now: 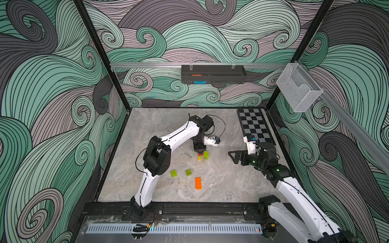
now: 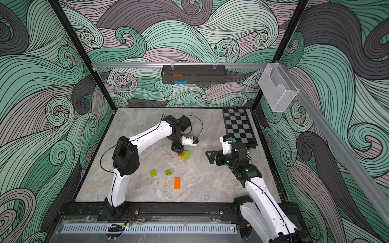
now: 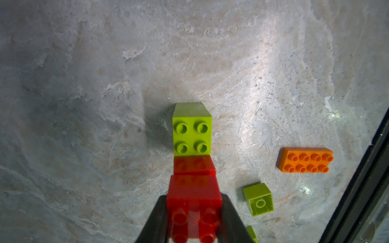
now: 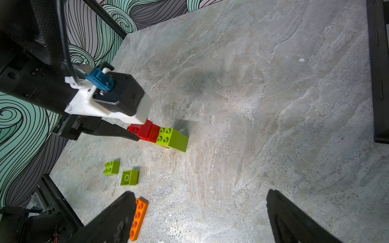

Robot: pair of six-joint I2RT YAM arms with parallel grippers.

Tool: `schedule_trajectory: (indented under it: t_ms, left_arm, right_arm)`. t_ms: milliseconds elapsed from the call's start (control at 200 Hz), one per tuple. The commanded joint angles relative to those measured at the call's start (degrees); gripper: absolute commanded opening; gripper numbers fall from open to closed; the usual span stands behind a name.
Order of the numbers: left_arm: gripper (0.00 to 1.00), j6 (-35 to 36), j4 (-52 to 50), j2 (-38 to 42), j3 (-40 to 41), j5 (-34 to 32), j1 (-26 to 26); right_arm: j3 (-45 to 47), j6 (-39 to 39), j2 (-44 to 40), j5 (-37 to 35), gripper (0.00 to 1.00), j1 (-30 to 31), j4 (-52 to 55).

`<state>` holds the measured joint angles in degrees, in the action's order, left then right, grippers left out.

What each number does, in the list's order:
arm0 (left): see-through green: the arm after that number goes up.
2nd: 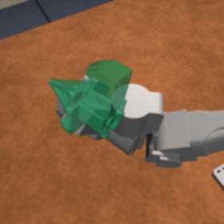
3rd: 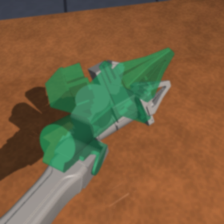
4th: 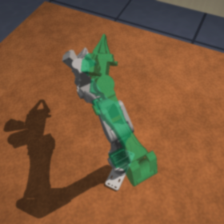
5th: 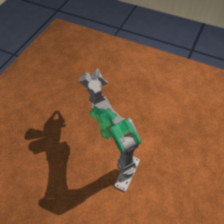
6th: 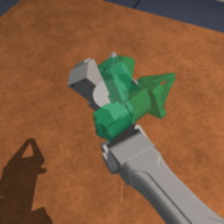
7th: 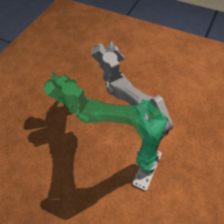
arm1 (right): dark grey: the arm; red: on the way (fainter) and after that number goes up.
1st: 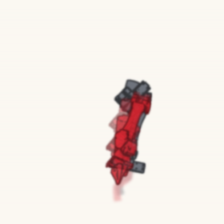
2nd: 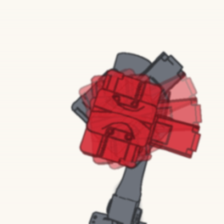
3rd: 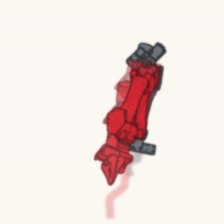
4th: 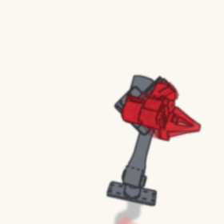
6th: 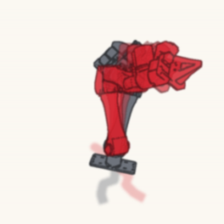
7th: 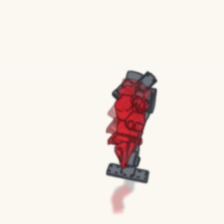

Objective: Assemble a giraffe with lego
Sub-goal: Assemble the lego brick with the lego brick.

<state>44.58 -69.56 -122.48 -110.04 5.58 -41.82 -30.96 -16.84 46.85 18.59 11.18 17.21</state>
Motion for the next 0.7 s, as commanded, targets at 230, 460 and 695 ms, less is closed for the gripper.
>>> schedule_trajectory:
  t_ms: [230, 460, 695]
  left_arm:
    - [0.0, 0.65, 3.05, -2.42, 3.62, -2.0, -0.89]
    - [0.0, 4.45, 3.14, -2.09, 4.95, -1.67, -1.15]
    - [0.0, 3.33, -2.41, -4.06, 1.36, 5.92, 0.44]
  right_arm:
    - [0.3, 0.29, 0.68, 0.75, 0.99, -0.26, -0.96]
    - [0.2, 0.34, 0.93, 0.76, 0.99, -0.27, -1.03]
    - [0.22, 0.3, 1.07, 0.75, 0.99, -0.27, -0.98]
